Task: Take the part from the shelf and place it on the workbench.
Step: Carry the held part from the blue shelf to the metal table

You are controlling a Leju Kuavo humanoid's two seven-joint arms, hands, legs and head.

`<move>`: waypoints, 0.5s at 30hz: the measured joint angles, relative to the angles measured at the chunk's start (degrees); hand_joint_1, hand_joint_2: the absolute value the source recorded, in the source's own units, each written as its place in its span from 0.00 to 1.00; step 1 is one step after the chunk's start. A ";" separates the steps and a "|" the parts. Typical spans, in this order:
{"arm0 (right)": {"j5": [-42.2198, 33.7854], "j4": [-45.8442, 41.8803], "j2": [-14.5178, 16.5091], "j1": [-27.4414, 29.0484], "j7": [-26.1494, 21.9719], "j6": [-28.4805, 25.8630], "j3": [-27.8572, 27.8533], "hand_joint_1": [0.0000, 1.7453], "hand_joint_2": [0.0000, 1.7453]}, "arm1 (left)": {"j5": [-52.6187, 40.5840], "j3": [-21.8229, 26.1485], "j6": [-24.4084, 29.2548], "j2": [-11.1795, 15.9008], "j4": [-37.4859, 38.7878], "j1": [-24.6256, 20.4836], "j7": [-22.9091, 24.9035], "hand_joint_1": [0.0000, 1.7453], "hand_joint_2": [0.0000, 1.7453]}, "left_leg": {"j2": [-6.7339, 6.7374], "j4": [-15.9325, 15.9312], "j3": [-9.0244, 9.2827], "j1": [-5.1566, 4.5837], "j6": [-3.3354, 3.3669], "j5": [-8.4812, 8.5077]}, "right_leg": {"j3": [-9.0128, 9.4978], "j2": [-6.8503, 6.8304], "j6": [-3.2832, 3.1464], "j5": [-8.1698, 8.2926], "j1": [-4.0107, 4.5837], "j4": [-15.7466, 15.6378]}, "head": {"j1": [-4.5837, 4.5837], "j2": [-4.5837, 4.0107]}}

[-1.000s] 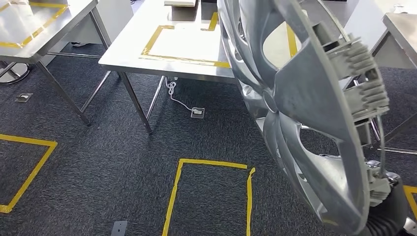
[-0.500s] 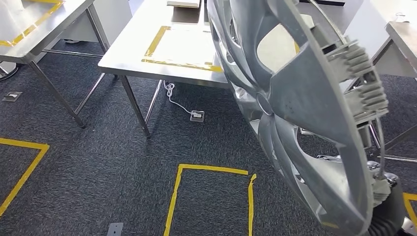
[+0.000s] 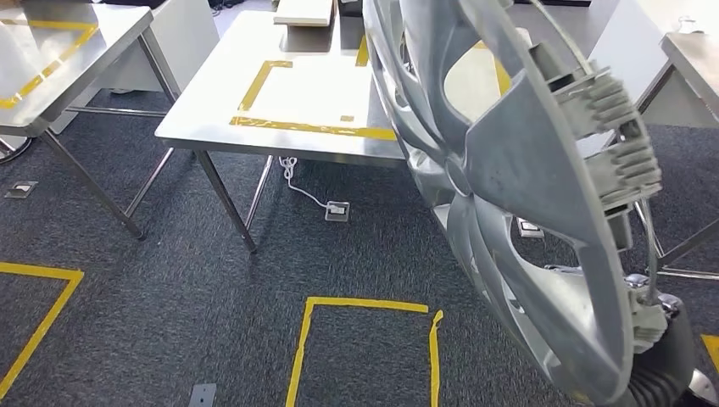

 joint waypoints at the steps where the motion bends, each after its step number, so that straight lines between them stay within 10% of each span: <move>1: 0.04 0.00 0.01 0.03 -0.01 -0.01 0.00 1.00 1.00 | -0.07 0.01 -0.02 0.03 0.01 -0.01 -0.03 0.00 1.00 | 0.00 3.48 -2.37 0.09 -0.28 -1.54 | 0.12 0.06 -0.06 -0.25 -0.04 0.01 | -0.06 0.00; 3: 0.15 0.00 0.05 0.14 -0.02 -0.05 0.00 1.00 1.00 | -0.16 0.02 -0.06 0.13 0.02 0.16 -0.08 0.00 1.00 | 0.02 7.13 -5.75 0.25 -0.67 -2.89 | 0.53 0.29 0.08 -0.82 -0.11 0.07 | -0.06 0.00; 7: 0.18 0.00 0.12 0.39 -0.04 -0.09 0.00 1.00 1.00 | -0.20 0.04 -0.10 0.33 0.02 0.29 -0.11 0.00 1.00 | 0.00 -4.47 -2.83 0.39 -0.67 5.04 | 2.10 0.52 1.03 -2.46 -0.32 0.49 | -0.10 0.00; 12: -0.48 -0.04 0.14 0.58 -0.19 0.34 -0.04 1.00 1.00 | -0.20 0.13 -0.15 0.40 0.04 0.45 -0.27 0.00 1.00 | 0.32 -8.03 -0.87 0.36 1.60 5.92 | 2.51 1.10 2.73 -3.42 -0.12 1.73 | -0.12 0.00; 15: -0.77 -0.04 0.14 0.38 -0.13 0.43 -0.08 1.00 1.00 | -0.21 0.23 -0.15 0.43 -0.01 0.11 -0.30 0.00 1.00 | 0.92 -8.14 -0.05 0.50 2.40 5.47 | -0.91 0.81 3.48 -5.53 -0.31 7.91 | 0.09 0.00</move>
